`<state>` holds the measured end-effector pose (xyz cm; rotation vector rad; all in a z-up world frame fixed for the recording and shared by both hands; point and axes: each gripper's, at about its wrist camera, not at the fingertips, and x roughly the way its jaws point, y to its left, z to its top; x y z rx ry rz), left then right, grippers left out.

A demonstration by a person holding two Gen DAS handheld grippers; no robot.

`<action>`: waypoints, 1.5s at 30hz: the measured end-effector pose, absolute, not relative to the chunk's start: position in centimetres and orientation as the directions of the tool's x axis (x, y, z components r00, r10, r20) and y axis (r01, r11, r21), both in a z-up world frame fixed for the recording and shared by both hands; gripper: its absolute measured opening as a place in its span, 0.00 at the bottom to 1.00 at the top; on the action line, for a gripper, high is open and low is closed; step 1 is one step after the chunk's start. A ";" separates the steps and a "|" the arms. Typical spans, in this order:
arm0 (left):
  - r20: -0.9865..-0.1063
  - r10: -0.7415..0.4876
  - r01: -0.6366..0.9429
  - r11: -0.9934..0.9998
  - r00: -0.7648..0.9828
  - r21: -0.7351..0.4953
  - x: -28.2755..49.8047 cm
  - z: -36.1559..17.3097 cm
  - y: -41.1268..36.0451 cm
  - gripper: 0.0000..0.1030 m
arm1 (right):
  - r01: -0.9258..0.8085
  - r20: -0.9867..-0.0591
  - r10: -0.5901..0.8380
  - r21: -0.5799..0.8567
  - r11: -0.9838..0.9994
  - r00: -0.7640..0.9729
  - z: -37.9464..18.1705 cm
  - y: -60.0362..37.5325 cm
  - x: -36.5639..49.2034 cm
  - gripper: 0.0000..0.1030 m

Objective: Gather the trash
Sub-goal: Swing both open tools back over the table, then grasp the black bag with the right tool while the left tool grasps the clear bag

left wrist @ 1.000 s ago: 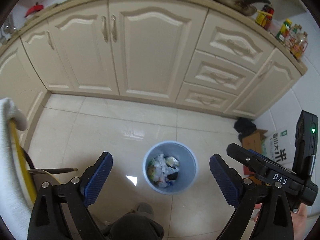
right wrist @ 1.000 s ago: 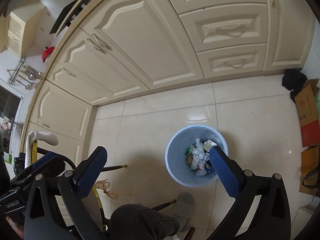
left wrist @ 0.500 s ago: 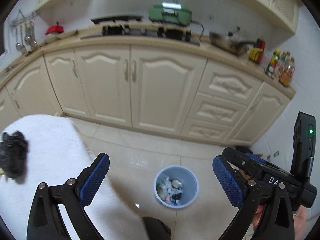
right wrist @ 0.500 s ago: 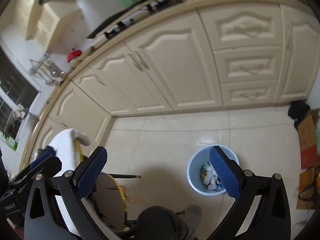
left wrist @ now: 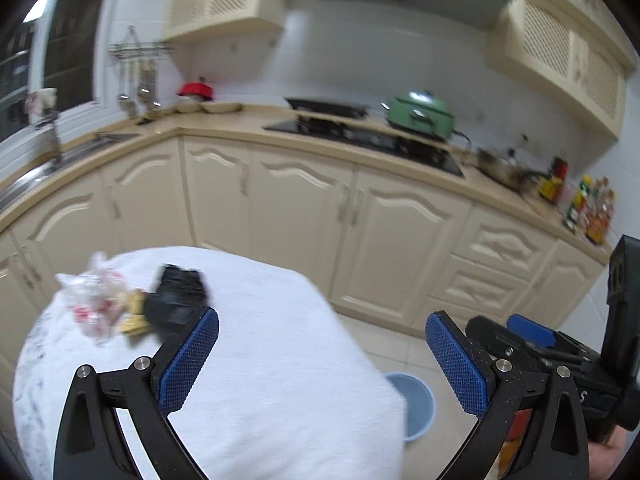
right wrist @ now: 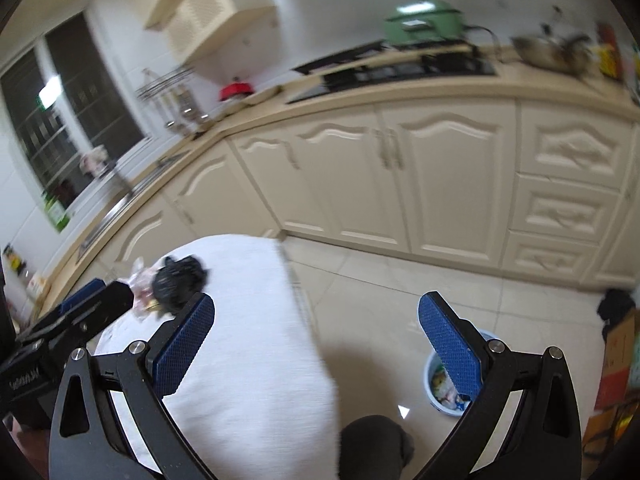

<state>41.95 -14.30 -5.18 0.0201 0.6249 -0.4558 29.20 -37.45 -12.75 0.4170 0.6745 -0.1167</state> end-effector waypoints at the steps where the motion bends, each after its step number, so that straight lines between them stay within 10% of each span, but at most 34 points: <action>1: -0.560 -0.392 0.401 0.909 0.730 -0.113 41.1 -4.9 -13.2 0.99 | 0.223 -0.625 0.036 0.332 0.917 0.780 -12.5 -36.6 29.4 1.00; 21: -0.499 -0.171 0.108 0.982 0.850 -0.152 29.3 -3.3 2.8 0.99 | -0.033 -0.582 0.150 0.206 0.978 0.800 -9.6 -20.2 33.9 1.00; 45: -0.658 -0.127 0.033 0.988 0.742 -0.154 42.7 -9.1 4.2 0.99 | -0.010 -0.783 0.209 0.251 0.968 0.586 -20.5 -16.4 49.9 1.00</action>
